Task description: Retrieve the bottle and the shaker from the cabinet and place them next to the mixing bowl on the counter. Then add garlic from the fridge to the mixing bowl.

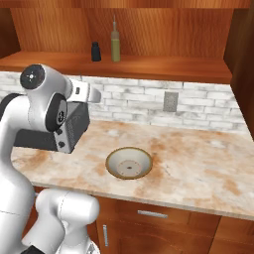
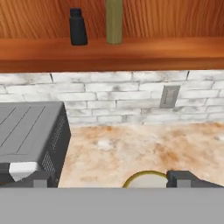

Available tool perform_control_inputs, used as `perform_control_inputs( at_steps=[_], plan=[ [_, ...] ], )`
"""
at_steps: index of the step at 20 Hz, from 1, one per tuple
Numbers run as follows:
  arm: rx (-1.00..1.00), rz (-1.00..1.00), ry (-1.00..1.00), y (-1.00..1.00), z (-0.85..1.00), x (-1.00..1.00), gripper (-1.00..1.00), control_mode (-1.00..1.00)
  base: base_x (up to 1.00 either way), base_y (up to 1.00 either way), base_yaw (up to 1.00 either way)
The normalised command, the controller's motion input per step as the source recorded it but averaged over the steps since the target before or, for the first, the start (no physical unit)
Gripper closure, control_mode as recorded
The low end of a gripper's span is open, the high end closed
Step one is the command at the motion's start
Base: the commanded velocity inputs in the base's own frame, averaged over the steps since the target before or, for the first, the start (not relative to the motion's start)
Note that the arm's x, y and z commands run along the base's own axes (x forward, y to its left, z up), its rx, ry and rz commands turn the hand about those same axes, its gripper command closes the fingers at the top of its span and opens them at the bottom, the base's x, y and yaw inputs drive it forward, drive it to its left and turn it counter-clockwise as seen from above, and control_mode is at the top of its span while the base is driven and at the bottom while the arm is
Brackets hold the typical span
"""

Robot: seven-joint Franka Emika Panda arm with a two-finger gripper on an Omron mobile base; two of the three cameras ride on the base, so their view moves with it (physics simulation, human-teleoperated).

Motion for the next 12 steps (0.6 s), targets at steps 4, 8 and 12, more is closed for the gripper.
perform_control_inputs(
  at_steps=[4,8,12],
  plan=[
    [-0.08,0.12,-0.14,0.00,0.48,0.00,-1.00,-1.00,0.00,0.00,0.00],
    [-0.10,0.09,-0.18,0.00,0.42,0.00,-1.00,-1.00,0.00,0.00,0.00],
    [-0.10,0.06,-0.21,-0.03,0.45,-0.01,-1.00,-1.00,0.00,0.00,0.00]
  ],
)
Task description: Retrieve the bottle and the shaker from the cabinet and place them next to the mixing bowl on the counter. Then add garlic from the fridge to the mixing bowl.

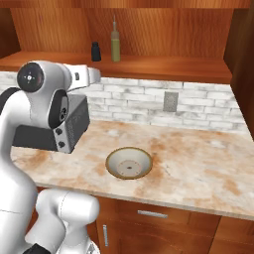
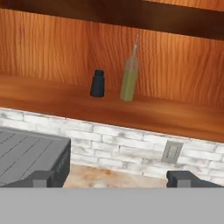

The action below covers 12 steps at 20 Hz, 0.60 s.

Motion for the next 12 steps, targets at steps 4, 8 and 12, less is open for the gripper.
perform_control_inputs(
  at_steps=[4,8,12],
  plan=[
    [0.02,-0.10,-0.07,-0.12,0.36,0.10,-1.00,-1.00,0.00,0.00,0.00],
    [0.16,-0.13,0.02,-0.35,0.00,0.37,-1.00,-1.00,0.00,0.00,0.00],
    [0.14,-0.02,0.00,-0.16,0.03,0.35,-1.00,-1.00,0.00,0.00,0.00]
  ],
)
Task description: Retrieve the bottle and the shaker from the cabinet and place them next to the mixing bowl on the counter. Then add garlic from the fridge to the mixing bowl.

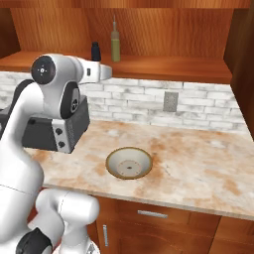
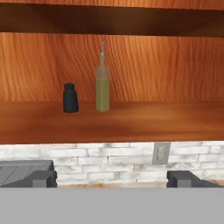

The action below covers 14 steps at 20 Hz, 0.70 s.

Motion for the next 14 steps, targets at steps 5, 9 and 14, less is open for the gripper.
perform_control_inputs(
  at_steps=[5,9,14],
  plan=[
    [0.04,0.00,0.06,-0.01,0.17,0.53,-1.00,-1.00,0.00,0.00,0.00],
    [0.00,0.03,0.06,0.00,0.14,0.54,-1.00,-1.00,0.00,0.00,0.00],
    [0.01,0.06,0.03,-0.01,0.07,0.59,-1.00,-1.00,0.00,0.00,0.00]
  ],
)
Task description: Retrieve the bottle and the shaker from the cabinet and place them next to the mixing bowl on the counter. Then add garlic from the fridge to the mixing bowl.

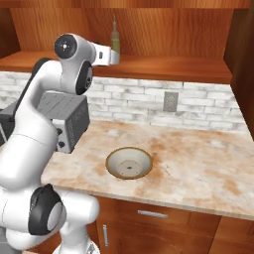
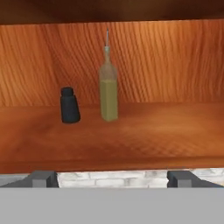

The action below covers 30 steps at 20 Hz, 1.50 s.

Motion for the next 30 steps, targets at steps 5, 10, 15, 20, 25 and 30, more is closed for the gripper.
perform_control_inputs(
  at_steps=[5,10,15,20,25,30],
  plan=[
    [0.00,0.10,0.02,0.00,0.00,0.47,-1.00,-1.00,0.00,0.00,0.00],
    [0.00,0.04,0.10,-0.02,0.00,0.64,-1.00,-1.00,0.00,0.00,0.00],
    [0.00,0.04,0.07,-0.01,-0.01,0.67,-1.00,-1.00,0.00,0.00,0.00],
    [0.00,0.08,0.00,0.00,-0.05,0.62,-1.00,-1.00,0.00,0.00,0.00],
    [0.00,0.08,0.00,0.00,0.00,0.58,-1.00,-1.00,0.00,0.00,0.00],
    [0.00,0.09,0.00,0.00,0.00,0.45,-1.00,-1.00,0.00,0.00,0.00]
  ],
)
